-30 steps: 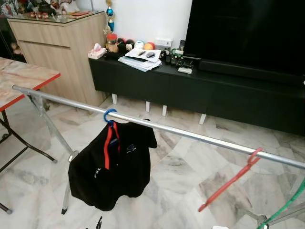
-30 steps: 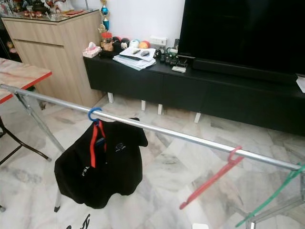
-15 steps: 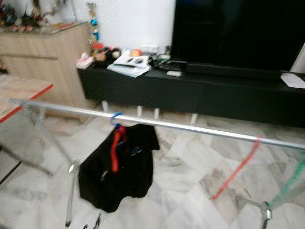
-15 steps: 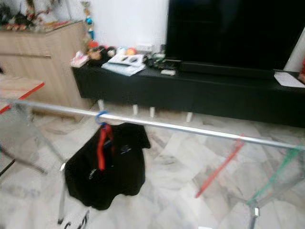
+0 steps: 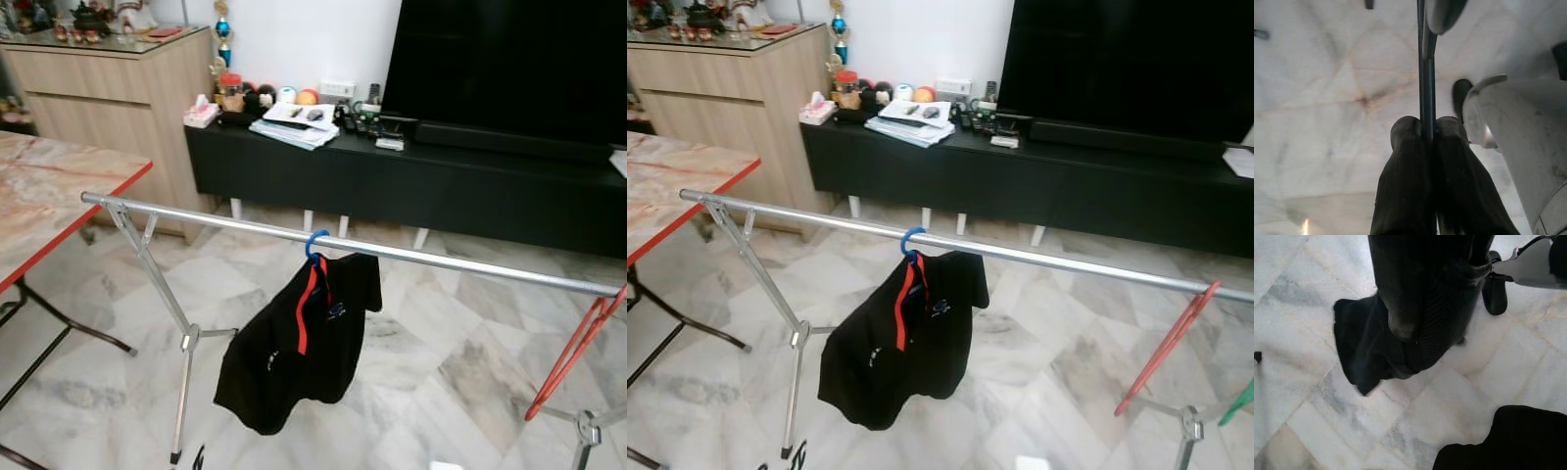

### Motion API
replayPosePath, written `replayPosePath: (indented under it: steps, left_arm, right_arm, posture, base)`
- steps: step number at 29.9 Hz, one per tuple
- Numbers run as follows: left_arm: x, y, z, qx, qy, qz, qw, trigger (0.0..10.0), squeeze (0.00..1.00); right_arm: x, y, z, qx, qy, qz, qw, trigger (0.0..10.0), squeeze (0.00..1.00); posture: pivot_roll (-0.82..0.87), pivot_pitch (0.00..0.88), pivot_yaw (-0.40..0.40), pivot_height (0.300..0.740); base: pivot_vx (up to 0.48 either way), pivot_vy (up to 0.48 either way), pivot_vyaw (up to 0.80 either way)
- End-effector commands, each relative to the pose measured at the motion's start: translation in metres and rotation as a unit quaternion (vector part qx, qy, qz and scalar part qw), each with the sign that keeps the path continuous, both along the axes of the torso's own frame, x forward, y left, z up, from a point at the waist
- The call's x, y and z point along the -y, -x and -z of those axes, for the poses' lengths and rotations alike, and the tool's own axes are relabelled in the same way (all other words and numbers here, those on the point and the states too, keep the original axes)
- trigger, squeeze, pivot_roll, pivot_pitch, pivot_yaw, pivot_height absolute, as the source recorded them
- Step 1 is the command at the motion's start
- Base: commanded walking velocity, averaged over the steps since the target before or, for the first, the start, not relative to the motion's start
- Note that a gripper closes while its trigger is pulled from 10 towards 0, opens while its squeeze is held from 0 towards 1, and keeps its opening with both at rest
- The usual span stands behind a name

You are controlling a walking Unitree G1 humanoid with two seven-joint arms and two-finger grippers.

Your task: Hang hanger

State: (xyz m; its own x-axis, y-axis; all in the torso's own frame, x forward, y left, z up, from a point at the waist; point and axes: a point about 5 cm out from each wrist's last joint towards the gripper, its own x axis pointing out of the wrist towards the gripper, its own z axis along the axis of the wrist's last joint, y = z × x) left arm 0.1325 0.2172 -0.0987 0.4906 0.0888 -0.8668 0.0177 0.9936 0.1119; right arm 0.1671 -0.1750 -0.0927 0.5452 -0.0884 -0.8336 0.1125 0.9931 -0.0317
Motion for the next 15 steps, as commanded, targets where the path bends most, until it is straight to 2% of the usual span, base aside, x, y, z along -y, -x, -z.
replayPosePath:
  steps: [1,15]
  left_arm:
    - [0.0051,0.001,0.0014,-0.006,-0.001,0.017,1.0,10.0,0.0]
    - [0.007,0.001,0.0017,-0.006,0.005,0.022,1.0,10.0,0.0]
  right_arm:
    - [0.0068,0.0016,-0.0002,0.002,0.008,0.009,1.0,10.0,0.0]
    - [0.0073,0.0019,-0.0002,0.004,0.01,0.02,1.0,10.0,0.0]
  posture:
    - [0.05,0.021,-0.021,0.74]
    - [0.05,0.023,-0.021,0.74]
  base:
    - [0.0,0.0,0.0]
    - [0.0,0.0,0.0]
